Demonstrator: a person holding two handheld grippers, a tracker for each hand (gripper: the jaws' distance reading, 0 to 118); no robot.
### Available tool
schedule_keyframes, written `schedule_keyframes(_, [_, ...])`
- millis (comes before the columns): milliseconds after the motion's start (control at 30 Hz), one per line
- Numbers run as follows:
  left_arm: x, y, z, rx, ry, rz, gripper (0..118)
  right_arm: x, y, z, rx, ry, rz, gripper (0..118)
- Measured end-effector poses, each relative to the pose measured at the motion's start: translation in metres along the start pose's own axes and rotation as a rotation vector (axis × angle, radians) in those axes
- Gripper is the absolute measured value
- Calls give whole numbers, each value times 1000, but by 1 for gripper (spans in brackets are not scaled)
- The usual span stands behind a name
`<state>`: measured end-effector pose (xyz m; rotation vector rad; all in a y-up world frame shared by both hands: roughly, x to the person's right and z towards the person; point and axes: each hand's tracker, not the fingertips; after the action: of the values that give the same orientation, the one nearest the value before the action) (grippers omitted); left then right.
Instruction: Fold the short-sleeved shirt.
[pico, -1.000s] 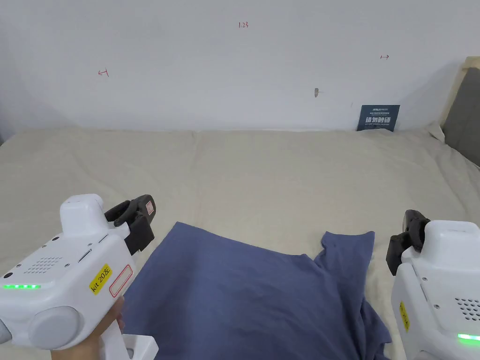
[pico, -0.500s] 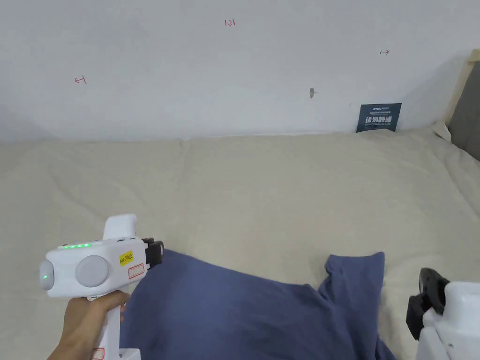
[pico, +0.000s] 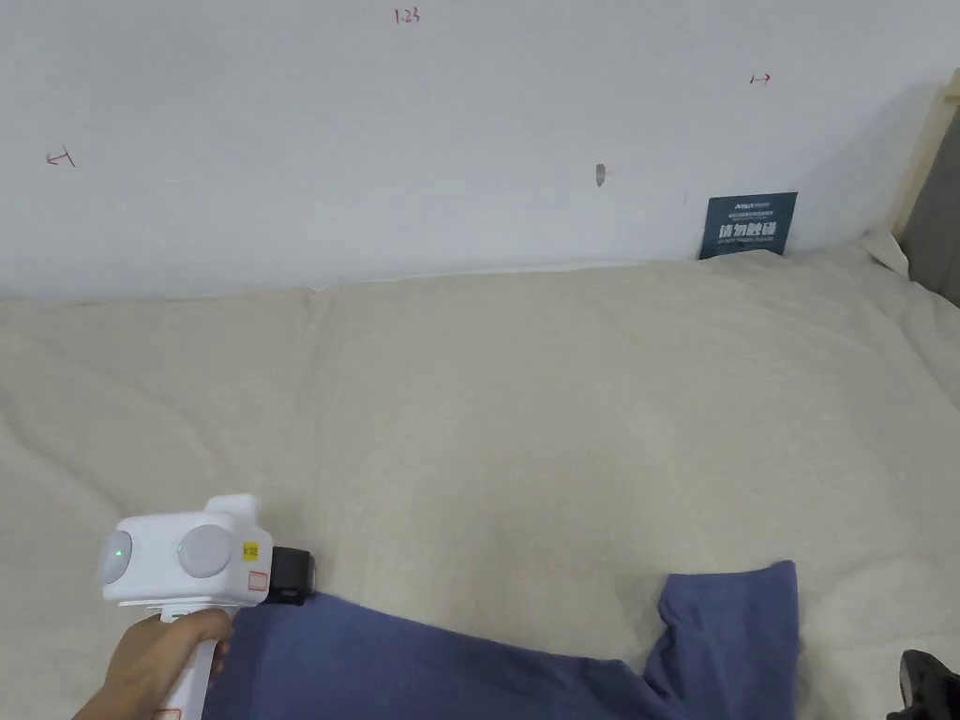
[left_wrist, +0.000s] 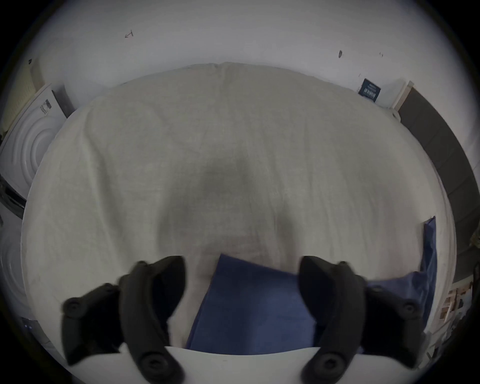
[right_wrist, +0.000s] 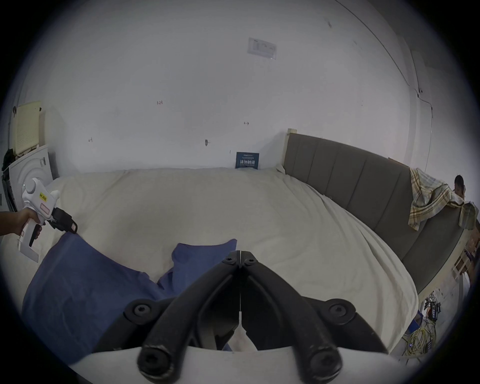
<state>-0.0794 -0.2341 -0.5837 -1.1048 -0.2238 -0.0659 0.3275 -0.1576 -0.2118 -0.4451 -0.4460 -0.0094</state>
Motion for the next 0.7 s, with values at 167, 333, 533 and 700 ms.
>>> schedule_keyframes(167, [14, -14, 6, 32, 46, -76, 13, 8, -4, -8, -52, 9, -22, 0])
schedule_keyframes(333, [9, -24, 32, 114, -3, -37, 3, 8, -4, -40, -208, 82, -97, 53])
schedule_keyframes(533, [10, -38, 107, 222, -103, 3, 3, -2, -22, -111, -456, 126, -163, 98])
schedule_keyframes(700, [13, -51, 142, 249, -119, -10, 3, -14, -44, -149, -645, 133, -143, 94])
